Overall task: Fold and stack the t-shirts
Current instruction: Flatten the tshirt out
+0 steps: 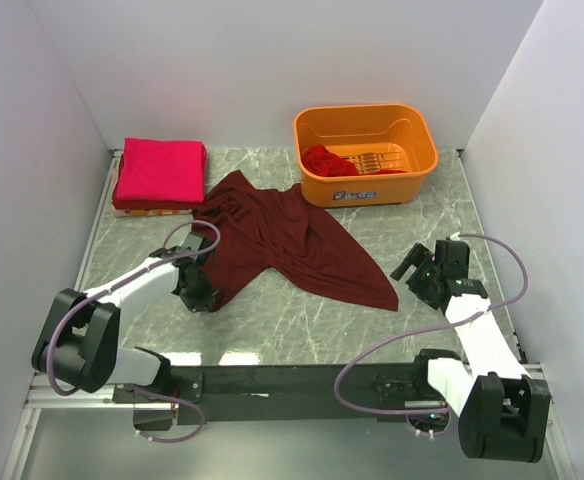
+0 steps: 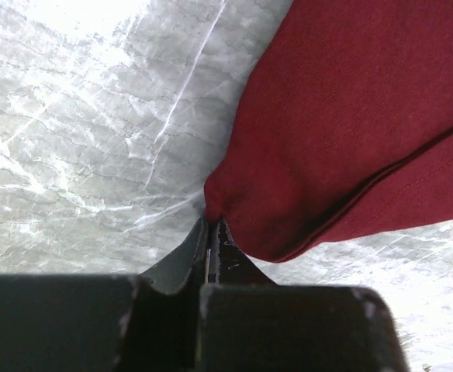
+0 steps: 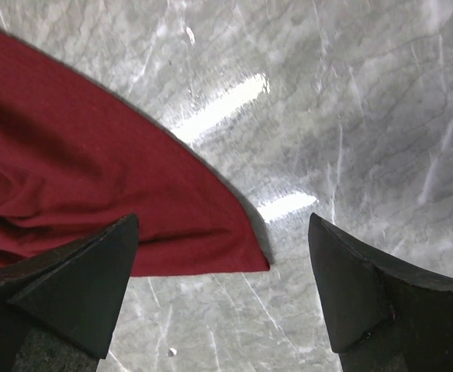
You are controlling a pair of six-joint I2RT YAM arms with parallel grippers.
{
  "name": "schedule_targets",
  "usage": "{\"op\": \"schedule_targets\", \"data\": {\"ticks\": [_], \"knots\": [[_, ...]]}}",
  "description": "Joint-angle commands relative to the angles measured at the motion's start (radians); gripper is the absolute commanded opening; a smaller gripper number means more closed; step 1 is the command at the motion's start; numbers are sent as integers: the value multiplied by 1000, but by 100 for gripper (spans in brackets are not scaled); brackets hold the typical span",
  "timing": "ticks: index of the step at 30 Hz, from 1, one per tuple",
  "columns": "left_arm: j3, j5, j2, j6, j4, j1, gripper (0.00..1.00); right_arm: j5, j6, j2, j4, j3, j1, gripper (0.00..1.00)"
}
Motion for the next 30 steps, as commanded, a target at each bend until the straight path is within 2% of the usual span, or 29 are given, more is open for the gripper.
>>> {"op": "schedule_targets", "data": {"ticks": [1, 6, 10, 14, 15, 18, 24, 30], "knots": [[-24, -77, 41, 10, 110, -7, 1, -10, -27, -41, -1, -9, -7, 95], [19, -140, -65, 28, 98, -7, 1, -62, -38, -62, -24, -15, -2, 95], [45, -213, -157, 41, 75, -7, 1, -38, -19, -44, -40, -15, 13, 93], [65, -252, -262, 44, 66, -7, 1, 33, 8, -9, -61, 5, 87, 92], [65, -255, -275, 50, 67, -7, 1, 47, 16, 8, -61, 6, 140, 92], [60, -263, -292, 48, 58, -6, 1, 94, 53, 46, -66, 20, 192, 92], [28, -226, -283, 50, 98, -6, 1, 143, 117, 68, -72, 2, 200, 89], [20, -212, -258, 64, 139, -6, 1, 180, 127, 117, -51, 0, 200, 80]]}}
